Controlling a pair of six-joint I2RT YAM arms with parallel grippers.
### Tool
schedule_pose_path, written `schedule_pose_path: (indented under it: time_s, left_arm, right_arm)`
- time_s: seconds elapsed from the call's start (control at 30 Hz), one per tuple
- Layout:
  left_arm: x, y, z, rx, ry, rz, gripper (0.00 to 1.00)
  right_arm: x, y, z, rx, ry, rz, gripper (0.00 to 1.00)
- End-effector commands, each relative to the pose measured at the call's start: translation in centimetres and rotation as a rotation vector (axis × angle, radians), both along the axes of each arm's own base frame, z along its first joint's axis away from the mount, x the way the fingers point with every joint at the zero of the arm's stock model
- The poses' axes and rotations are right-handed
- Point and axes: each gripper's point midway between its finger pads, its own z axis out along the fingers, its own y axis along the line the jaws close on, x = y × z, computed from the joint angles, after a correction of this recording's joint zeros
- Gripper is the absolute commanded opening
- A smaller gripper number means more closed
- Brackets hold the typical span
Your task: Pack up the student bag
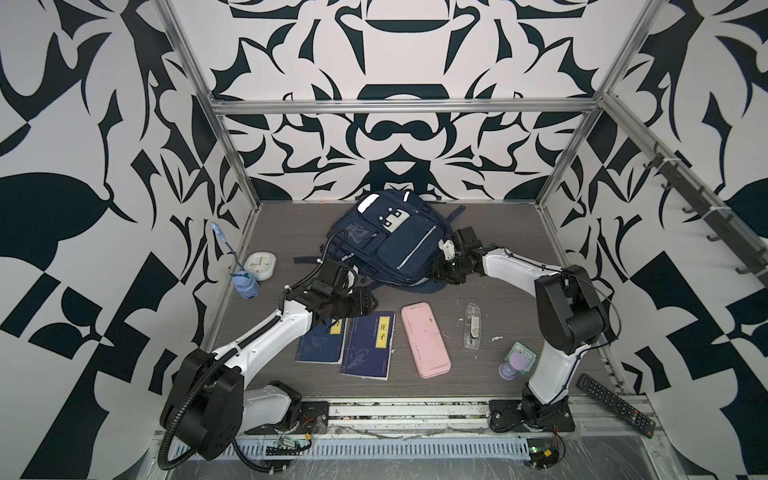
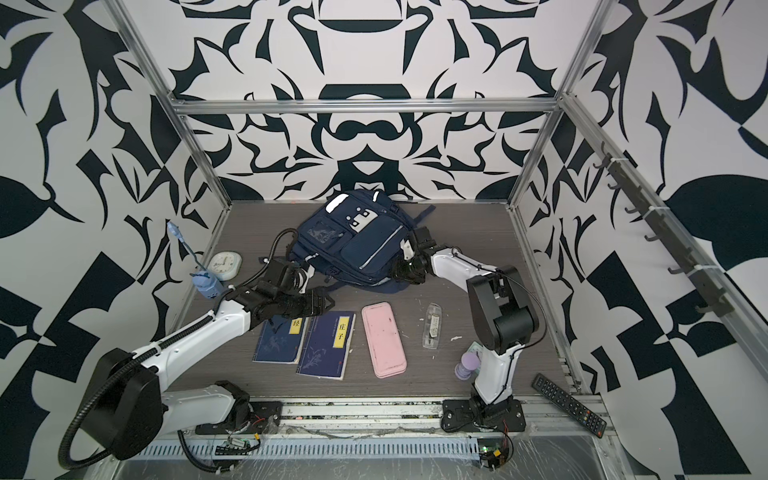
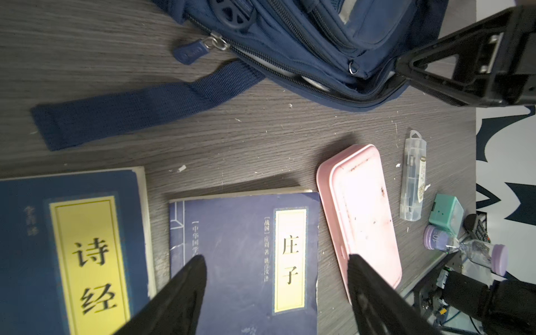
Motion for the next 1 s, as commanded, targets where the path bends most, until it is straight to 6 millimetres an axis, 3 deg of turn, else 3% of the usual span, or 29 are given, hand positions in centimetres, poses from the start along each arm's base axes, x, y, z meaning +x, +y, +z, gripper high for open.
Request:
schedule_pose_path:
  time_s: [0.0,0.13,0.23,0.43,0.7,0.97]
  left_arm:
    - [-0.4,0.3,0.1,0.017,0.014,0.022,0.82]
    - [-0.6,-0.1,0.3,0.015,0.021,0.014,0.82]
    - [-1.1,-0.1,0.4,0.032,0.028,0.010,0.82]
    - [-2.9,0.3,-0.8,0.085,0.083,0.029,0.83]
    - [-5.0,1.3,-3.3,0.156,0.158,0.061,0.83]
    - [-5.8,1.8,-5.6,0.179,0.200,0.061,0.76]
  right_arm:
    - [-1.3,0.2,4.4,0.022,-0.087,0.019,0.56]
    - [-3.0,0.0,7.0,0.018,-0.130,0.027,0.54]
    - [-4.5,0.3,7.8,0.032,-0.140,0.031,0.54]
    - [-8.8,4.3,8.0,0.085,-0.145,0.104,0.57]
    - [-14.1,10.0,6.1,0.109,-0.089,0.231,0.52]
    - [-17.1,12.9,2.6,0.089,-0.002,0.291,0.44]
